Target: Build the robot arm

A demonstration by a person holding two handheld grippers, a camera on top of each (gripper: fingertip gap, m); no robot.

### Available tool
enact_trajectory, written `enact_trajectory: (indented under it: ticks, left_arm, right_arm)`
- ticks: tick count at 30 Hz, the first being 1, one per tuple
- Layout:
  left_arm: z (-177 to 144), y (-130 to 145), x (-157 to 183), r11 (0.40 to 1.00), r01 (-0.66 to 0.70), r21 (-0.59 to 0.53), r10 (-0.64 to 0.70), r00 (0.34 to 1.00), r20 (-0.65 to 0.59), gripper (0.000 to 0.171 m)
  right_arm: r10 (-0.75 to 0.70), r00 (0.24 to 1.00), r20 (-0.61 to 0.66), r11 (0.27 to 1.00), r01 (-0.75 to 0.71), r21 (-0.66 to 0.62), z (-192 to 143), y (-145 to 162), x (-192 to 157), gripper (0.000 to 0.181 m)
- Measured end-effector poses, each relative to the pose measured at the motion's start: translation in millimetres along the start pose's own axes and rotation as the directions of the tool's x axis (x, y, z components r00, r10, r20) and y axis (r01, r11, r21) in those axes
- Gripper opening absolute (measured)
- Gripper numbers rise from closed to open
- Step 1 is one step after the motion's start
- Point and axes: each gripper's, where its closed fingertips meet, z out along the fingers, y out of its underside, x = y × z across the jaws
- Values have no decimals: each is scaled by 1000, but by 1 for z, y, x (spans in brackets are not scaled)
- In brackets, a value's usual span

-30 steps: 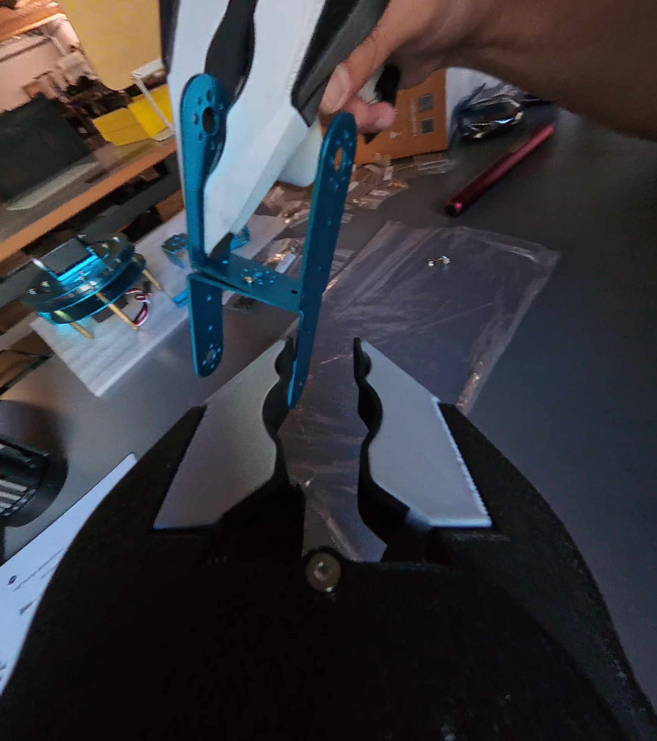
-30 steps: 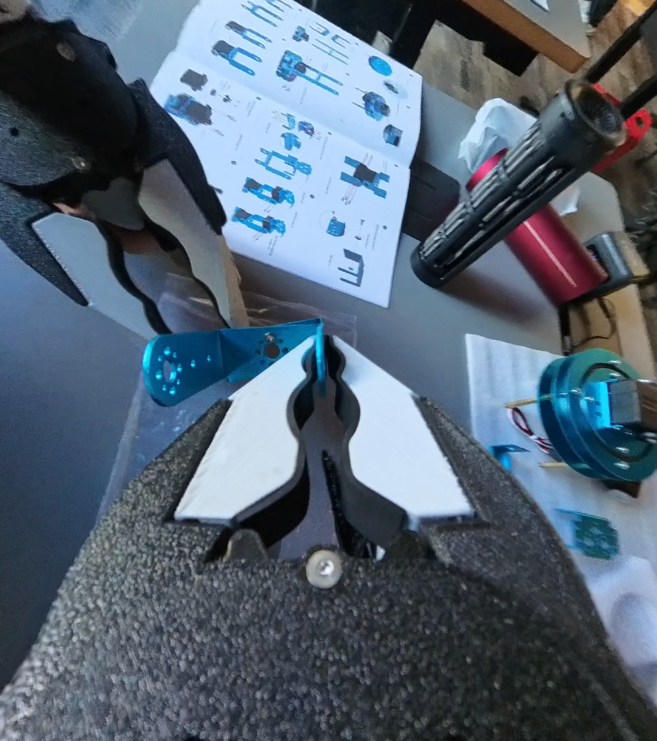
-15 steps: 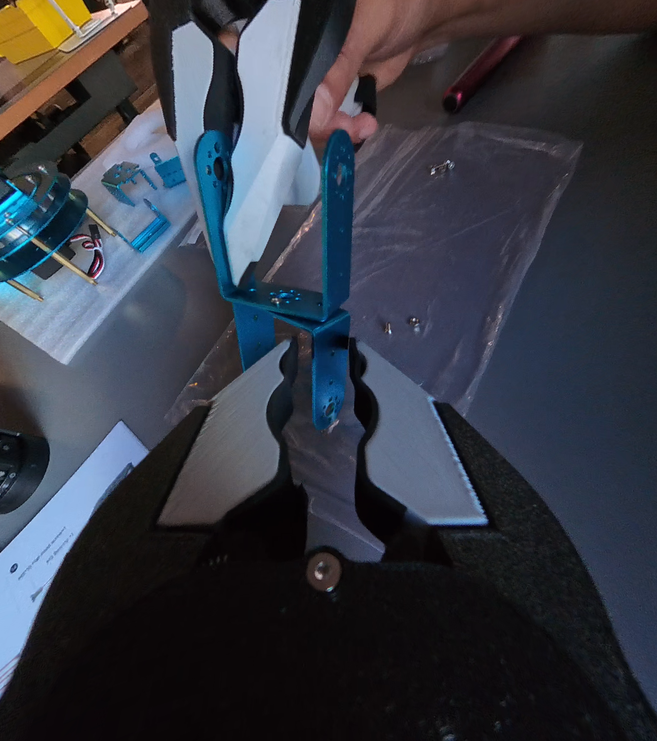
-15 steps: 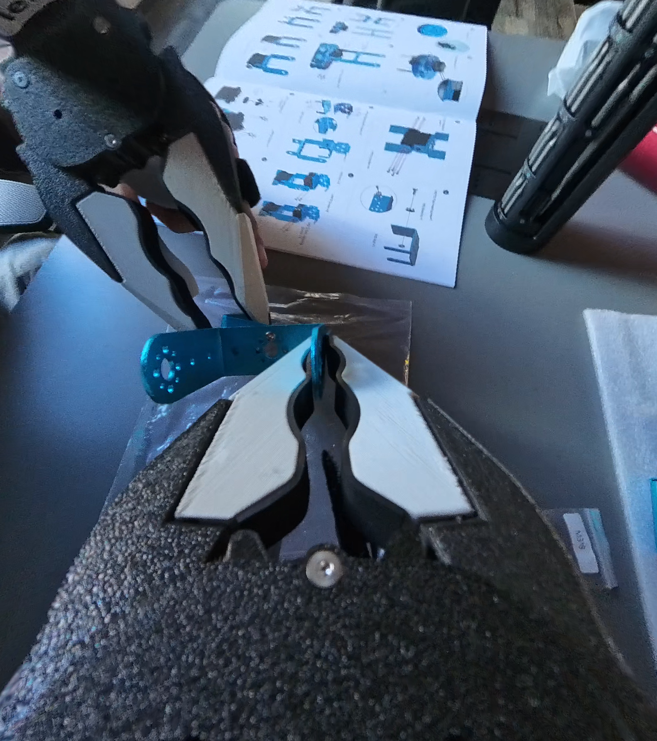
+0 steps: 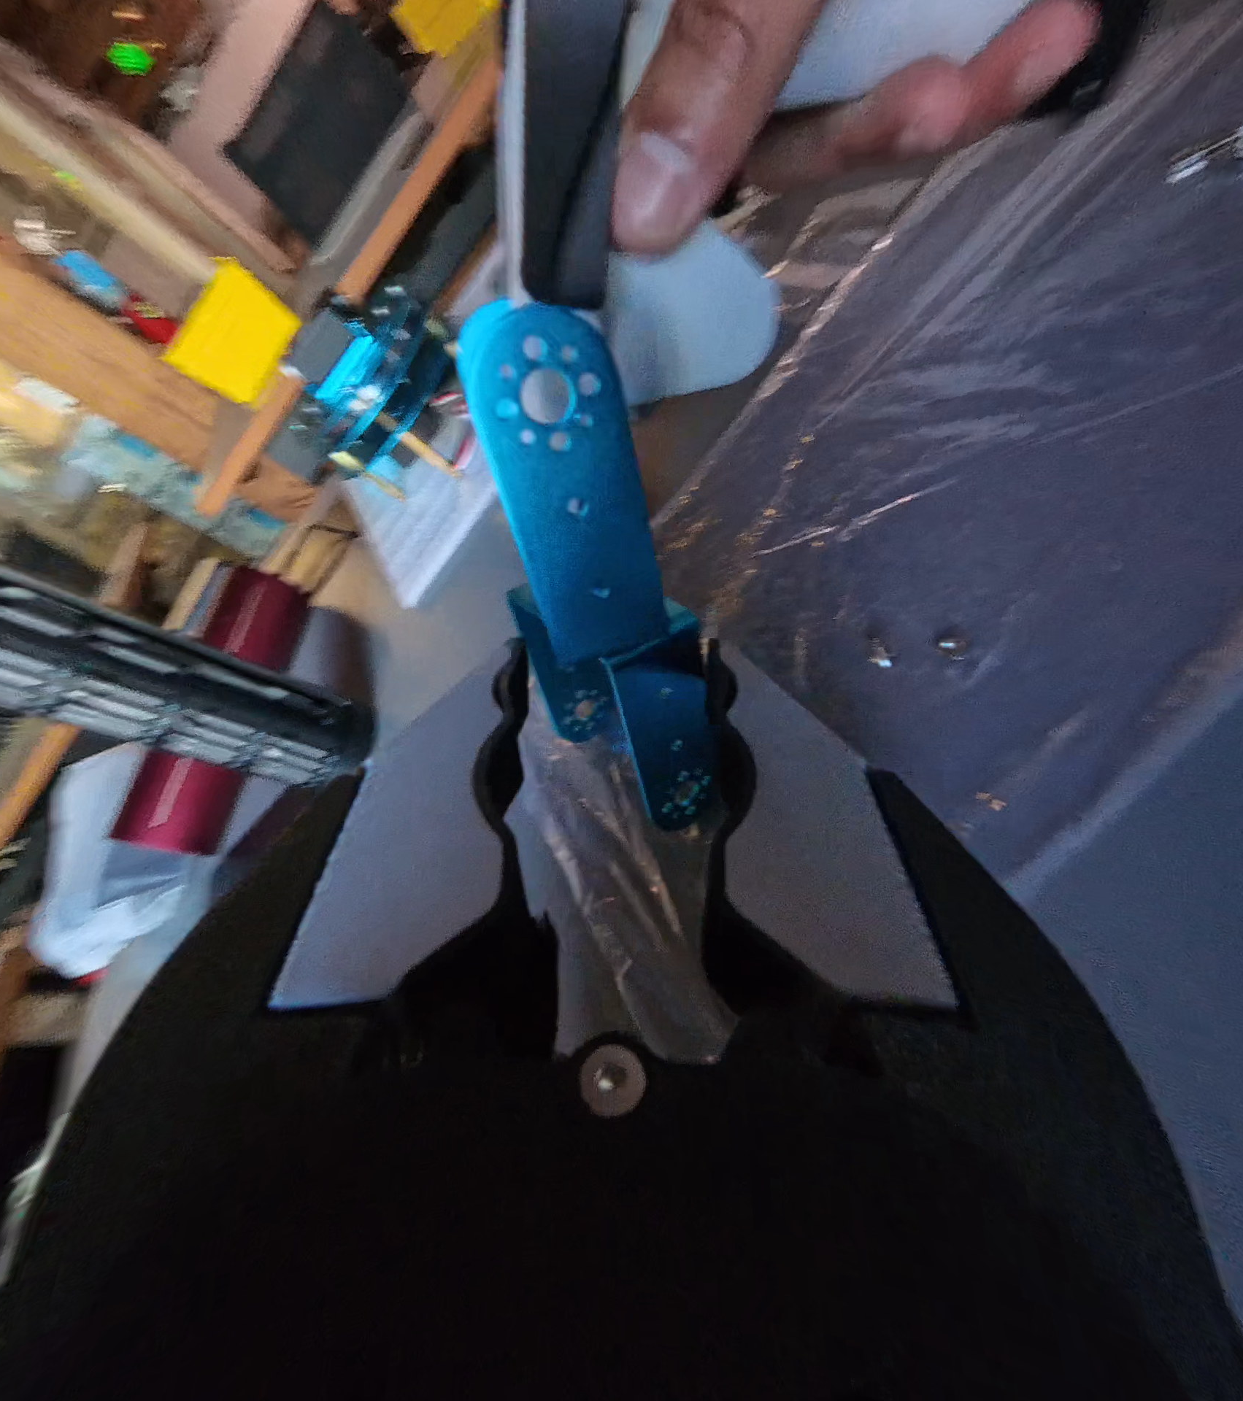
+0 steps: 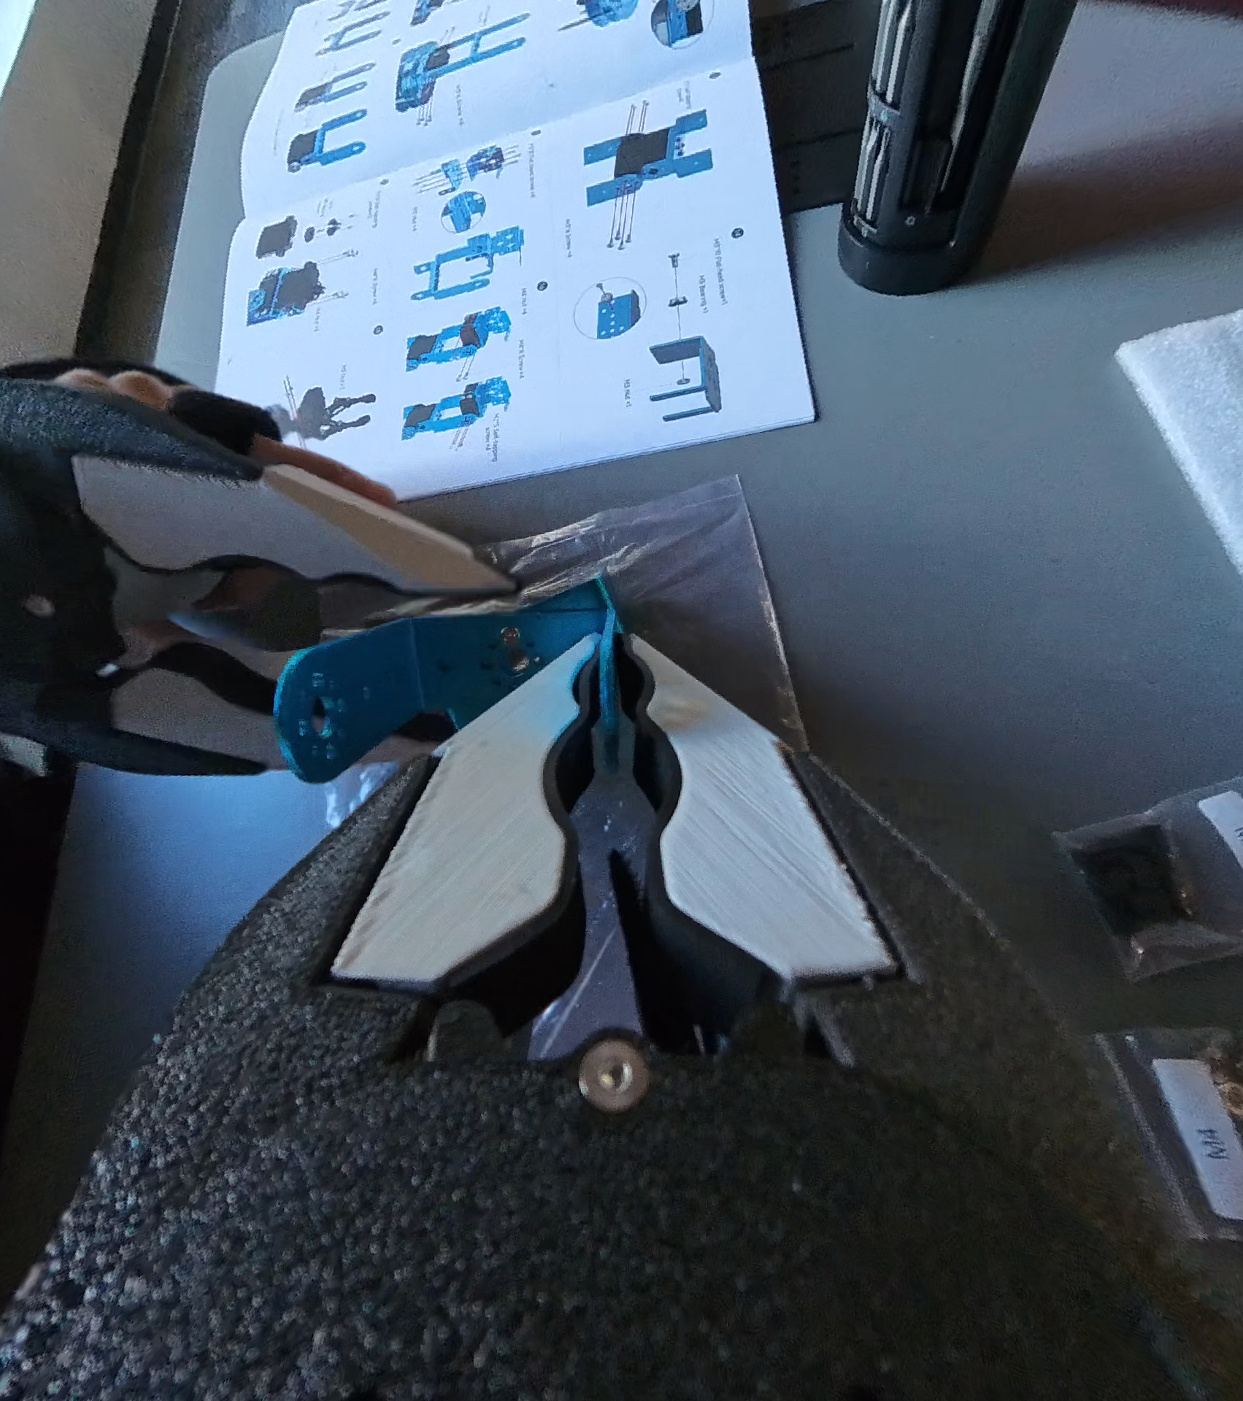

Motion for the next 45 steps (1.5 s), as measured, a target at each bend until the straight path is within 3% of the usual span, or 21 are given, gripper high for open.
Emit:
enact_trajectory:
  ticks: [6, 12, 14, 17, 21, 24, 28, 35, 38, 41, 45]
  left_arm:
    - [2, -5, -3, 997, -63, -39, 66, 994, 87, 41]
    - [-17, -14, 4, 984, -175, 34, 177, 982, -62, 30]
    - [-29, -18, 1, 991, -122, 57, 131, 974, -187, 25]
    - [-43, -24, 0, 998, -53, 45, 67, 902, -427, 25]
    - [-46, -26, -1, 999, -30, -36, -1, 762, -647, 25]
    - [-44, -24, 3, 996, -25, -82, -44, 678, -734, 24]
    - [-36, -14, 14, 990, -63, -125, -63, 602, -796, 24]
    - [-29, -10, 20, 977, -124, -172, -96, 465, -880, 24]
    - [-29, -9, 22, 970, -145, -194, -125, 388, -913, 24]
    - [-26, -8, 23, 964, -166, -208, -146, 325, -934, 24]
    - [-21, -6, 25, 958, -178, -225, -173, 265, -948, 24]
  right_arm:
    - [64, 997, -36, 998, -63, 4, -3, 2, 2, 1]
    - [35, 999, -8, 999, -35, 3, -12, 1, -8, 2]
    - [15, 1000, 16, 1000, -15, 8, -15, 0, -15, 2]
    - [101, 991, 82, 995, -101, 1, -18, 1, -27, 2]
    - [249, 961, 124, 968, -247, -36, -13, 10, -29, 4]
    - [348, 924, 159, 937, -345, -48, -7, 14, -26, 6]
    - [383, 909, 163, 923, -369, -109, 3, 30, -20, 8]
    - [180, 982, 63, 981, -174, -89, 4, 36, 1, 28]
    - [-20, 1000, 14, 1000, 20, -4, -12, 25, 6, 35]
    - [-241, 969, -52, 965, 245, 98, -39, 15, -3, 40]
    - [-455, 891, -3, 887, 453, 87, -54, 34, -39, 48]
